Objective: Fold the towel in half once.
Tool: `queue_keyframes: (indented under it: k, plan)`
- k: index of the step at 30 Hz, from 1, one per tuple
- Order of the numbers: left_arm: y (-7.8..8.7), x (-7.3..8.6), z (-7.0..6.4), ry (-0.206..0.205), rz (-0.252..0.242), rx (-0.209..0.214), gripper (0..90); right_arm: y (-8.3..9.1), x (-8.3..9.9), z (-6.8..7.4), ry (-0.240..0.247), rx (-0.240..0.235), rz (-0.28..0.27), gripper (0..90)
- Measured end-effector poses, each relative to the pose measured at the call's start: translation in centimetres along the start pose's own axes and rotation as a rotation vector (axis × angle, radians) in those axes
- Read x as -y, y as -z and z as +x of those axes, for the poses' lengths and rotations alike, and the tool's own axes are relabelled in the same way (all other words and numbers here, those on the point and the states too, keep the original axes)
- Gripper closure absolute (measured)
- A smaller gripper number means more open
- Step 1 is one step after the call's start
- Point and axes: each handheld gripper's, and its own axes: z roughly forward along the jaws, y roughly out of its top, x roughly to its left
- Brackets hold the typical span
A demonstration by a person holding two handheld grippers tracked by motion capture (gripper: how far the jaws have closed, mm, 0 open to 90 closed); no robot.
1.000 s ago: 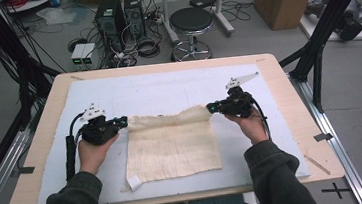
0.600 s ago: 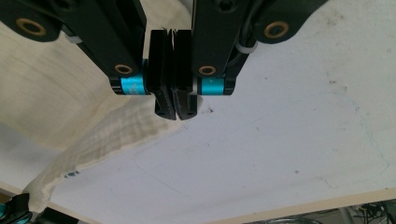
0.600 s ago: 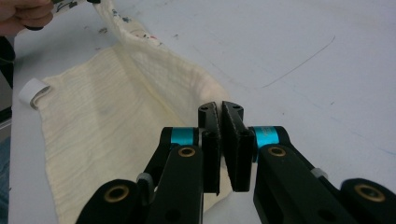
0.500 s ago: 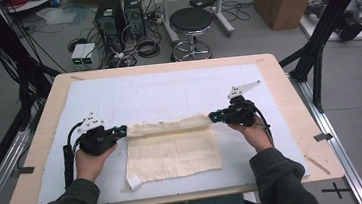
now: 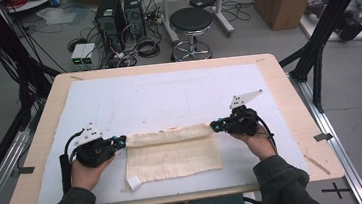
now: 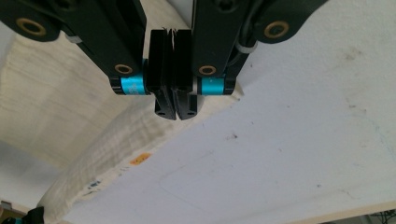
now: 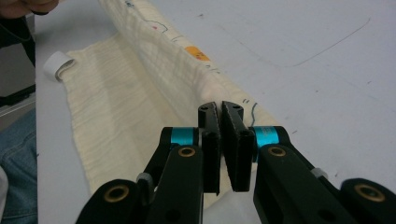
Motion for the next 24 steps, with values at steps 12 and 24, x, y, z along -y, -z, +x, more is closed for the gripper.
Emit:
queue_keyframes:
  k: [12, 24]
  plan:
    - [1.0, 1.3, -1.3, -0.018, 0.01, 0.032, 87.5, 0.3, 1.5, 1.2, 0.005, -0.018, 0.003, 86.0]
    - [1.7, 2.3, -2.4, -0.039, 0.021, 0.062, 87.6, 0.6, 2.7, 2.2, 0.012, -0.026, -0.004, 86.0]
